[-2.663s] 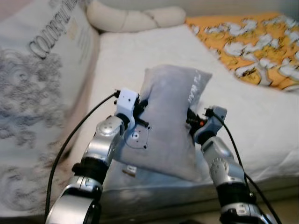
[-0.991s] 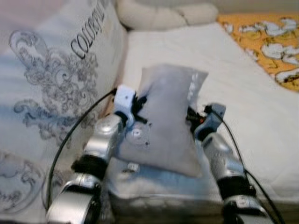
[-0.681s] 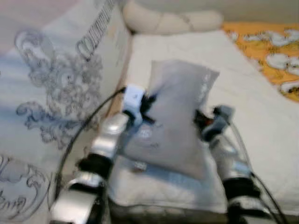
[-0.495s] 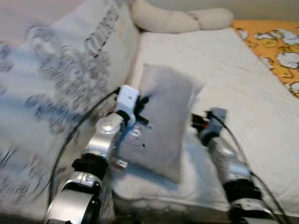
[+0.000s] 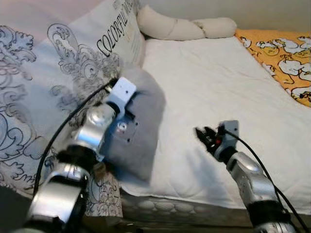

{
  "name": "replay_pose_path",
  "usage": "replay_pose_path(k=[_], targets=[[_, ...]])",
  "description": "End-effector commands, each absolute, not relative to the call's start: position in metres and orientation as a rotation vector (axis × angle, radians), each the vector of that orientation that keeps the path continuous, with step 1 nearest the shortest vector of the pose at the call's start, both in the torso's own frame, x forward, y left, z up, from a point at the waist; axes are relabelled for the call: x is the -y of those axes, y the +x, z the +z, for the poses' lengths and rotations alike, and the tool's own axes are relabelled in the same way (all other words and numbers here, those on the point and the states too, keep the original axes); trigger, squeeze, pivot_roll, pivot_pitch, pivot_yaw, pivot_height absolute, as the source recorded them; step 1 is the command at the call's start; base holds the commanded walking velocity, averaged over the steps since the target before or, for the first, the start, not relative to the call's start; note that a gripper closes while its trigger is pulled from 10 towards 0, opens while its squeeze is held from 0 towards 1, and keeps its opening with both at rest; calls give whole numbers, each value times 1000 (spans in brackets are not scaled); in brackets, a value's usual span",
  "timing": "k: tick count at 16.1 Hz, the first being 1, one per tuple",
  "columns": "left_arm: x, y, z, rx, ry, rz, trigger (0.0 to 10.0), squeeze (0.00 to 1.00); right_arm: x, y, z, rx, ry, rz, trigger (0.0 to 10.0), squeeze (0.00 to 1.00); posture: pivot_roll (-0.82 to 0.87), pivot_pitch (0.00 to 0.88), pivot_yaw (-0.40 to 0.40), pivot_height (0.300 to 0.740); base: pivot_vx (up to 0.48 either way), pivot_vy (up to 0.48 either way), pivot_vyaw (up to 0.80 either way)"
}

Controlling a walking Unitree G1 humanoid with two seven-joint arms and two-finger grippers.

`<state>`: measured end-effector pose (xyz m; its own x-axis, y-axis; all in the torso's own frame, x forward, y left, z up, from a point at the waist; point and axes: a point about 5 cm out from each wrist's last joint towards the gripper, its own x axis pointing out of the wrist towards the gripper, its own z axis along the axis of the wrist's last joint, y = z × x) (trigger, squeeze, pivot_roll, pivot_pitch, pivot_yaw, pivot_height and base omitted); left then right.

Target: Clean up the room

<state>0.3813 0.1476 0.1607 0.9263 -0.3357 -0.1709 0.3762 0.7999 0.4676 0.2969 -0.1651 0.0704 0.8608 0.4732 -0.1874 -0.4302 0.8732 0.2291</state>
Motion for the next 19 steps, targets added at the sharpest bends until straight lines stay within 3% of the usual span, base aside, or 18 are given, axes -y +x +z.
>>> replay_pose_path(k=[1, 5, 9, 10, 11, 12, 13, 16, 19], targets=[[-147, 387, 177, -29, 553, -347, 10000, 0, 160, 296, 82, -200, 215, 557, 10000, 1000, -26, 0, 54, 740, 0, 0, 0], [-154, 390, 165, -98, 709, -296, 10000, 0, 159, 282, 108, -112, 290, 787, 10000, 1000, -39, 0, 72, 740, 0, 0, 0], [-154, 389, 151, -92, 825, -314, 10000, 0, 156, 277, 116, -72, 316, 827, 10000, 1000, -36, 0, 67, 740, 0, 0, 0], [-153, 388, 151, -90, 785, -320, 10000, 0, 155, 276, 115, -77, 324, 833, 10000, 1000, -33, 0, 64, 740, 0, 0, 0], [-151, 388, 154, -59, 759, -325, 10000, 251, 155, 277, 115, -70, 326, 823, 10000, 1000, -33, 0, 64, 740, 0, 0, 0], [-147, 388, 159, 3, 711, -319, 10000, 1000, 155, 277, 116, -64, 327, 813, 10000, 1000, -34, 0, 63, 740, 0, 0, 0], [-143, 385, 159, 6, 602, -356, 10000, 1000, 156, 276, 116, -61, 325, 807, 10000, 1000, -35, 0, 62, 740, 0, 0, 0], [-141, 379, 168, 114, 536, -376, 10000, 1000, 157, 272, 116, -56, 342, 785, 10000, 1000, -29, 0, 55, 740, 0, 0, 0], [-126, 364, 174, 148, 407, -530, 10000, 1000, 168, 274, 123, 11, 401, 653, 10000, 1000, -18, 0, 41, 740, 0, 0, 0]])
